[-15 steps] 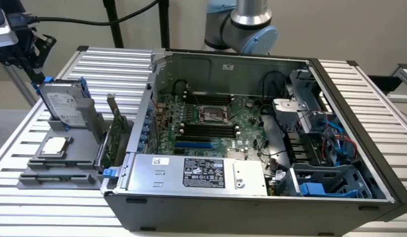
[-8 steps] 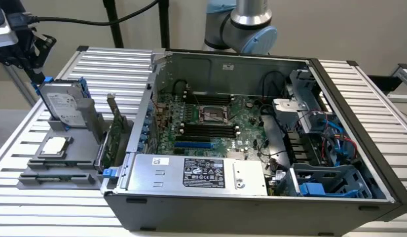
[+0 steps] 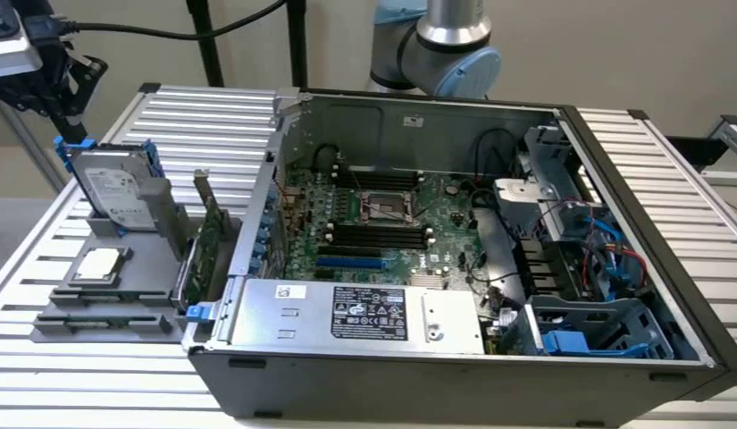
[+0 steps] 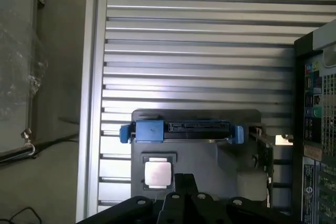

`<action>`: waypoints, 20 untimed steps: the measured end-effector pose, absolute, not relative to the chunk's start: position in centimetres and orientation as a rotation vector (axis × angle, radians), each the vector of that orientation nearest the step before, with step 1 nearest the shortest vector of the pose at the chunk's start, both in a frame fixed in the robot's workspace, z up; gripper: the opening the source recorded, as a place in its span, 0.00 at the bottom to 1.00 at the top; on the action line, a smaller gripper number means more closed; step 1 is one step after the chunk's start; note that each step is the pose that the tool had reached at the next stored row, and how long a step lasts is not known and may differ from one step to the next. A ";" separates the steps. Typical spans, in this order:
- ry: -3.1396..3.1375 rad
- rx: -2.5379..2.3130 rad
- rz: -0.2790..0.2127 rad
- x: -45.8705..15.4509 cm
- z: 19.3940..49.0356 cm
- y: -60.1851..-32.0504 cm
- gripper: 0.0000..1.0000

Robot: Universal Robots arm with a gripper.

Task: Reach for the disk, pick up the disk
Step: 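Pick up the disk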

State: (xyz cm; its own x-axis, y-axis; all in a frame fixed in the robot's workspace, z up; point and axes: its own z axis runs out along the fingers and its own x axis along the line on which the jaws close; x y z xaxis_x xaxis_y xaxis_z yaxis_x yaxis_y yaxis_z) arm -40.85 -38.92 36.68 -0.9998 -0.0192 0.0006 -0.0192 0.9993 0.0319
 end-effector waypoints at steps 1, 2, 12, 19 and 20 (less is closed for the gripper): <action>-3.140 0.030 -0.047 -41.0 36.7 -38.5 0.11; -3.140 0.030 -0.044 -41.3 36.7 -38.1 0.11; -3.140 0.036 -0.012 -43.2 36.5 -35.8 0.11; -3.140 0.073 -0.012 -43.2 36.5 -35.8 0.11; -3.140 0.101 -0.012 -43.2 36.5 -35.8 0.11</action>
State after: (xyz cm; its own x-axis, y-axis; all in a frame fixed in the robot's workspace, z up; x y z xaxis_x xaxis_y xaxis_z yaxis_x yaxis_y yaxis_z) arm -43.23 -35.75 36.48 -0.9979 -0.0645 0.0002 -0.0645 0.9979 0.0078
